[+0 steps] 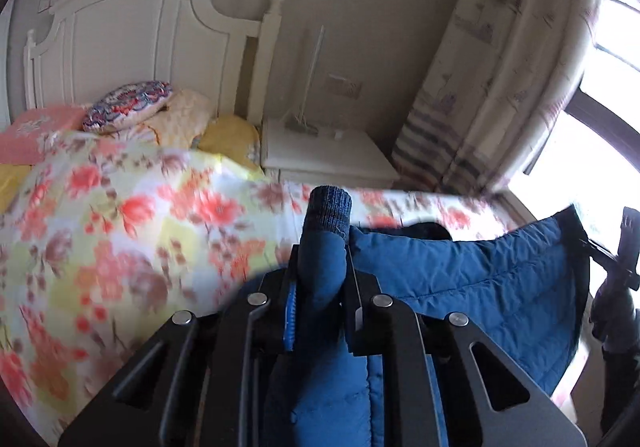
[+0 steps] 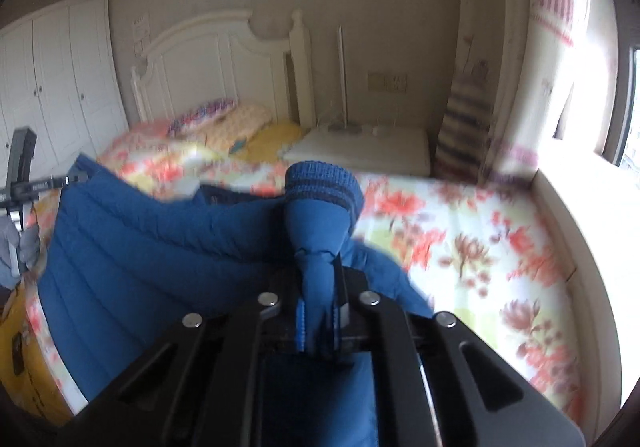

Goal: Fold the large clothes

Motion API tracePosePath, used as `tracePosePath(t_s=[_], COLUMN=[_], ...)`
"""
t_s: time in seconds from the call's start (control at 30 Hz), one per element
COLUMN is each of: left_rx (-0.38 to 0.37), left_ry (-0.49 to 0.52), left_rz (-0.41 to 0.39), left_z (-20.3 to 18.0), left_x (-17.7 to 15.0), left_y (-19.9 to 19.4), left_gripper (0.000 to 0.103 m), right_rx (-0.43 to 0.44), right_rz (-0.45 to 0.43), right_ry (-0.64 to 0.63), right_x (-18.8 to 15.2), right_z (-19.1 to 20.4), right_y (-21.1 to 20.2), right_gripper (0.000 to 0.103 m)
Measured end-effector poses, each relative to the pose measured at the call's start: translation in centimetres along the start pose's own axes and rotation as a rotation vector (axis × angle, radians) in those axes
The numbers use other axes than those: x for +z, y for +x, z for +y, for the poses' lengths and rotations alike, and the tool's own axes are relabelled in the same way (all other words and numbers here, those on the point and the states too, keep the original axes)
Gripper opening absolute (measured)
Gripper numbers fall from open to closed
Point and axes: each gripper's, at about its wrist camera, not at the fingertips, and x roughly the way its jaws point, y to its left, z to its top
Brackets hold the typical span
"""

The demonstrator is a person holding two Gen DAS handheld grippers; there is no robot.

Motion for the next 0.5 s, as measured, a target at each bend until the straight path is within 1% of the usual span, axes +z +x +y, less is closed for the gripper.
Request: tracePosePath(t_s=[0.07, 0.1, 0.13, 0.17, 0.2, 0.23, 0.27, 0.3, 0.33, 0.37, 0.4, 0.47, 0.5], left_rx=[0.061, 0.09, 0.117, 0.137, 0.158, 0.209, 0.255, 0.272, 0.269, 0.283, 0.287, 0.285, 0.282], left_ry=[-0.006, -0.002, -0.005, -0.028, -0.037, -0.024, -0.009, -0.001, 0.008, 0.015, 0.017, 0.004, -0.004], left_rz=[0.012, 0.025, 0.049, 0.087, 0.116, 0.164, 0.218, 0.267, 0.34, 0.331, 0.311, 0.304, 0.298], left_z=[0.2, 0.0, -0.1, 0.0, -0.1, -0.1, 0.0, 0.1, 0.3, 0.4, 0.4, 0.7, 0.9], left_x=[3.1, 4.2, 5.0, 5.4, 5.2, 4.3, 2.8, 1.3, -0.9, -1.7, -1.7, -1.2, -1.0], left_y=[2.2, 3.9, 5.9, 8.6, 10.6, 13.6, 16.0, 17.6, 19.7, 20.0, 19.7, 19.4, 19.2], left_gripper=[0.016, 0.016, 0.016, 0.016, 0.016, 0.016, 0.016, 0.018, 0.02, 0.022, 0.023, 0.027, 0.035], right_rx=[0.017, -0.004, -0.032, -0.064, -0.086, -0.104, -0.147, -0.177, -0.18, -0.167, -0.131, -0.107, -0.104], right_rz=[-0.023, -0.023, -0.008, 0.022, 0.057, 0.087, 0.159, 0.226, 0.276, 0.333, 0.318, 0.286, 0.281], right_ry=[0.059, 0.08, 0.086, 0.102, 0.138, 0.162, 0.177, 0.19, 0.215, 0.243, 0.29, 0.333, 0.34], right_x=[3.1, 4.9, 5.9, 6.7, 6.8, 6.6, 5.6, 4.2, 2.6, 0.9, -0.7, -0.9, -1.0], right_z=[-1.0, -1.5, -1.9, -2.4, -3.2, -3.6, -4.2, -4.6, -4.9, -5.3, -5.8, -6.5, -6.8], right_y=[0.2, 1.4, 2.8, 4.8, 6.9, 8.6, 11.7, 14.2, 15.9, 17.4, 17.7, 17.0, 16.9], right_gripper=[0.008, 0.008, 0.009, 0.009, 0.009, 0.009, 0.009, 0.009, 0.009, 0.01, 0.013, 0.017, 0.018])
